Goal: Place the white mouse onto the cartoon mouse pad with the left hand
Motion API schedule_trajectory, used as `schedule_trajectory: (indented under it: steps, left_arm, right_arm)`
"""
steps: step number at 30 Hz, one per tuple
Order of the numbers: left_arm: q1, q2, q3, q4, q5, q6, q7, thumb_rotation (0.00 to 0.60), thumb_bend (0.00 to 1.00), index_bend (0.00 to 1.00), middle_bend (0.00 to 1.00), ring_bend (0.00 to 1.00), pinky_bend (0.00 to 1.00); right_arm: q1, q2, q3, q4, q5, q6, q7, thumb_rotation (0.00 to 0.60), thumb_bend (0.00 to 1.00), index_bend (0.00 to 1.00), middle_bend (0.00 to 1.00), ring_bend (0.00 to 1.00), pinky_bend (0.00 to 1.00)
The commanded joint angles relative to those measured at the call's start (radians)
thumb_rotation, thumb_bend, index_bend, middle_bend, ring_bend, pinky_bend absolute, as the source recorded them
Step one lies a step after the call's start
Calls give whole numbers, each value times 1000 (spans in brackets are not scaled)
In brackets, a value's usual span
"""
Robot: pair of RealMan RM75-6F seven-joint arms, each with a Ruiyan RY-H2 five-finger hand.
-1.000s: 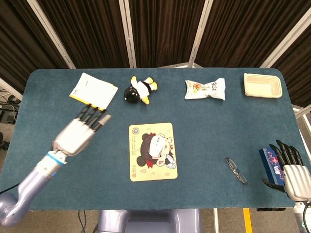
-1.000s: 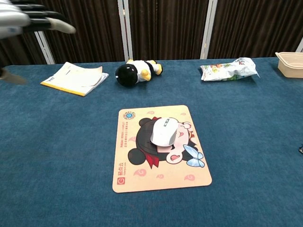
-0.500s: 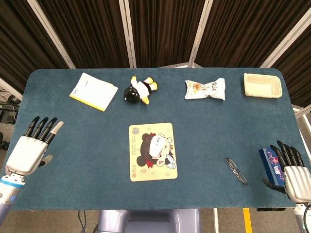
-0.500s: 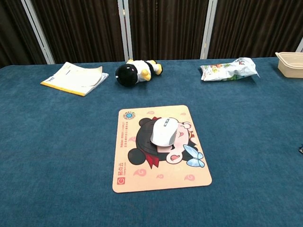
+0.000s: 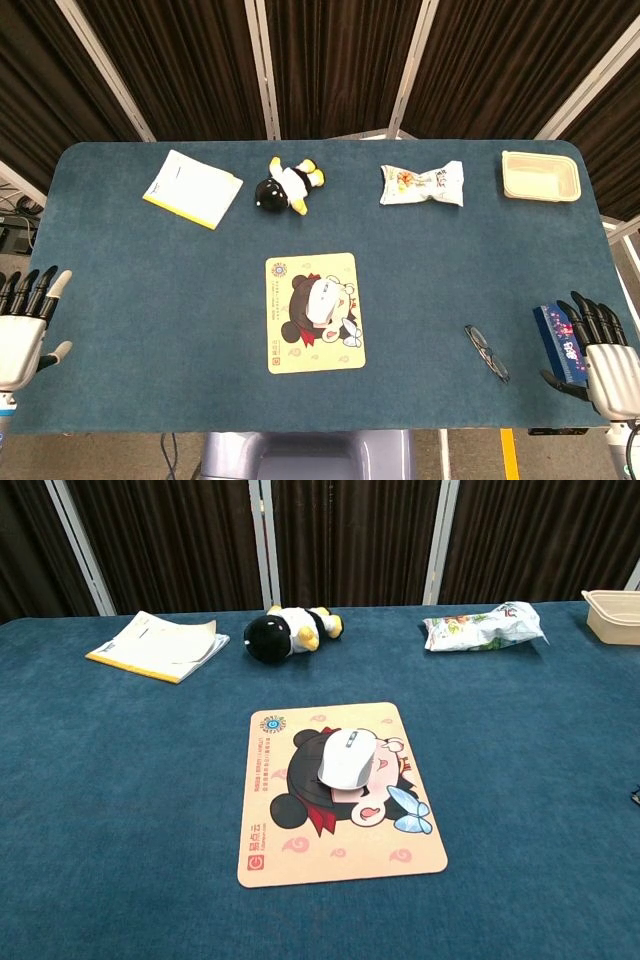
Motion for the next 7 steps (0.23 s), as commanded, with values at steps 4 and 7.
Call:
schedule_trajectory:
  steps: [4,7]
  left_arm:
    - [20,-6,-32,-17,-29,-22,8,600,123,0,0,0,0]
    - [25,-4,-39,-20,-26,-27,6,600,124,0,0,0,0]
  right_arm:
    - [1,2,0,-1,0,-4,2,600,97,83,0,0,0]
    - [2,2,0,-2,0,-5,2,600,96,83,0,0,0]
